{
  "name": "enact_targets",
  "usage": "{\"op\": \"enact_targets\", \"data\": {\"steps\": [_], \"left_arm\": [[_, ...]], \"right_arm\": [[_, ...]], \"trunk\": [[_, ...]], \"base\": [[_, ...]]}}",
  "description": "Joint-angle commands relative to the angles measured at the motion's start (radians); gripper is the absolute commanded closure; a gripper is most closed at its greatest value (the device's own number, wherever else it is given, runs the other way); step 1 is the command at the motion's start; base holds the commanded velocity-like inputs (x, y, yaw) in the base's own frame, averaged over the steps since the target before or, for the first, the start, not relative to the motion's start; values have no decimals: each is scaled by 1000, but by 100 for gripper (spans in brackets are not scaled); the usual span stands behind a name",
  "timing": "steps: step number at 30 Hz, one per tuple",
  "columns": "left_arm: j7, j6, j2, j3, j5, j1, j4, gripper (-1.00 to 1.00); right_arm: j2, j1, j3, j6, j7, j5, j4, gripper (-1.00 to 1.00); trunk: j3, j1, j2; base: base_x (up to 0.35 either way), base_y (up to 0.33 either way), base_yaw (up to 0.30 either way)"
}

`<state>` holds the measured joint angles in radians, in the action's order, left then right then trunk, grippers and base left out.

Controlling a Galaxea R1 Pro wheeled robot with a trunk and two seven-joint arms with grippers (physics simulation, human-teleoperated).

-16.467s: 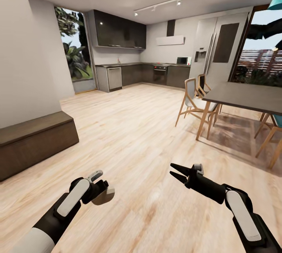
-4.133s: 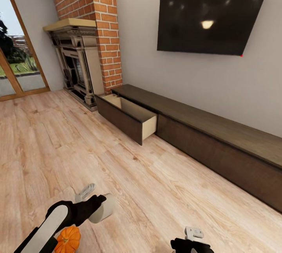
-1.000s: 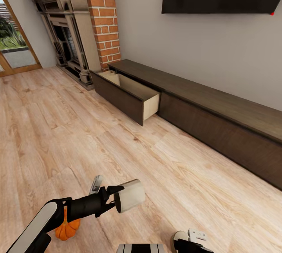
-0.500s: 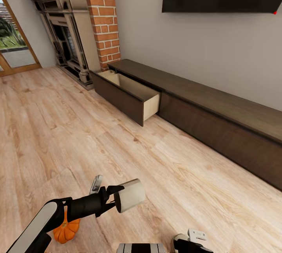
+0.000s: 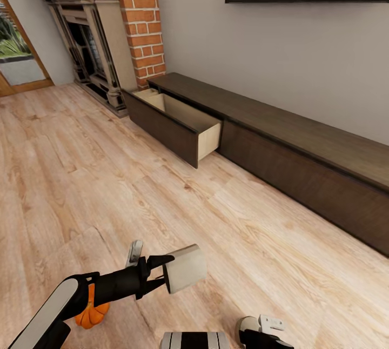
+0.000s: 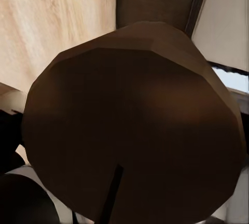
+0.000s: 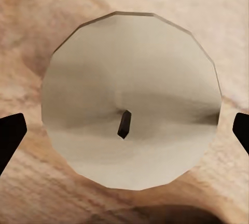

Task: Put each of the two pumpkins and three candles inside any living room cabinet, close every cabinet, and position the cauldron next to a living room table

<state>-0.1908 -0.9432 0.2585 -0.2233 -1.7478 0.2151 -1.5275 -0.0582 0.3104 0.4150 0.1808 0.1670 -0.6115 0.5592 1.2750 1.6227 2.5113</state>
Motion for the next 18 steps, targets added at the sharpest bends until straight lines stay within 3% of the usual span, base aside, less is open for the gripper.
{"op": "enact_targets", "data": {"steps": [1,5,15,18], "left_arm": [[-3,-3,1,-1,-9,0,-1,100],[3,-7,1,-1,-10,0,1,100],[5,-8,1,-1,-10,0,1,100],[5,-8,1,-1,-10,0,1,100]], "right_arm": [[-2,0,8,3,9,-8,3,-100],[-2,0,8,3,9,-8,4,-100],[-2,0,8,-19,9,-8,2,-100],[-2,0,9,-26,9,-8,1,-100]], "trunk": [[1,0,0],[1,0,0],[39,4,3],[39,4,3]], "base": [[0,0,0],[0,0,0],[0,0,0],[0,0,0]]}}
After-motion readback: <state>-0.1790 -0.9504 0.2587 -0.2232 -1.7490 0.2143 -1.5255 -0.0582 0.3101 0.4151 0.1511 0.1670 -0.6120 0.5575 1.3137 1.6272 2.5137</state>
